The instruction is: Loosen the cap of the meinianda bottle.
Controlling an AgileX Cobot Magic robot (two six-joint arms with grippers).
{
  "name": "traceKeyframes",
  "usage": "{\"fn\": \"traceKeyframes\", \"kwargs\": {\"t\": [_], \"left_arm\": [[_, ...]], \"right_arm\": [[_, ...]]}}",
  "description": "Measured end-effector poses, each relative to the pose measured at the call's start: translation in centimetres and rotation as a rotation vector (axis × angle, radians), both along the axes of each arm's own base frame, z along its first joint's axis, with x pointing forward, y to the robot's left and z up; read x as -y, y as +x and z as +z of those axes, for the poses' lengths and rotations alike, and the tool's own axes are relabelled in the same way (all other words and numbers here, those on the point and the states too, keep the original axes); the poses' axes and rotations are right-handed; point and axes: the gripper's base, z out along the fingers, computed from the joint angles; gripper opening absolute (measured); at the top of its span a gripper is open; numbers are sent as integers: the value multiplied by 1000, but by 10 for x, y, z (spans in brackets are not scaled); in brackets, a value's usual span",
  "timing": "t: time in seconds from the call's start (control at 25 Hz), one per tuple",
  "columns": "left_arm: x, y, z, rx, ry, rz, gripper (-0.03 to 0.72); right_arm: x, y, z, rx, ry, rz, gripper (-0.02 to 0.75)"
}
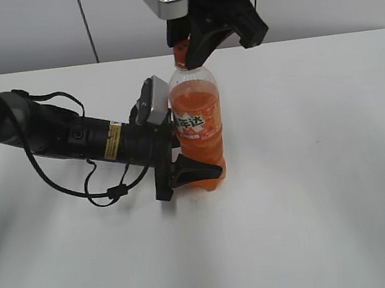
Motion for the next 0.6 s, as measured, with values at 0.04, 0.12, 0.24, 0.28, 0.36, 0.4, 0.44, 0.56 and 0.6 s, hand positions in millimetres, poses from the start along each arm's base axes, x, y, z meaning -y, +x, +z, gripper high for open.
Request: {"fn": "traceKeyframes", "kwargs": {"t": [0.04,0.12,0.24,0.28,0.36,0.4,0.44,0.56,0.6], "left_arm": [[0,0,0,0,0,0,408],[0,0,0,0,-1,-2,408],[0,0,0,1,-1,-2,408],[0,0,0,1,-1,-2,408],[0,0,0,1,-1,-3,408],[0,0,0,1,-1,-3,408],[0,0,0,1,-1,-3,408],[0,0,0,1,-1,-3,408],[0,0,0,1,-1,-3,408]], "right_arm": [[0,0,0,-3,2,-3,276],[0,0,0,-6,6,-7,276],[0,0,0,-8,8,-9,276],[0,0,0,-10,8,-13,276],[0,0,0,-14,10,-23,276],[0,0,0,-15,11,-26,276],[0,0,0,-16,11,-28,276],[0,0,0,-18,12,-32,276],[0,0,0,-19,12,-35,277]]}}
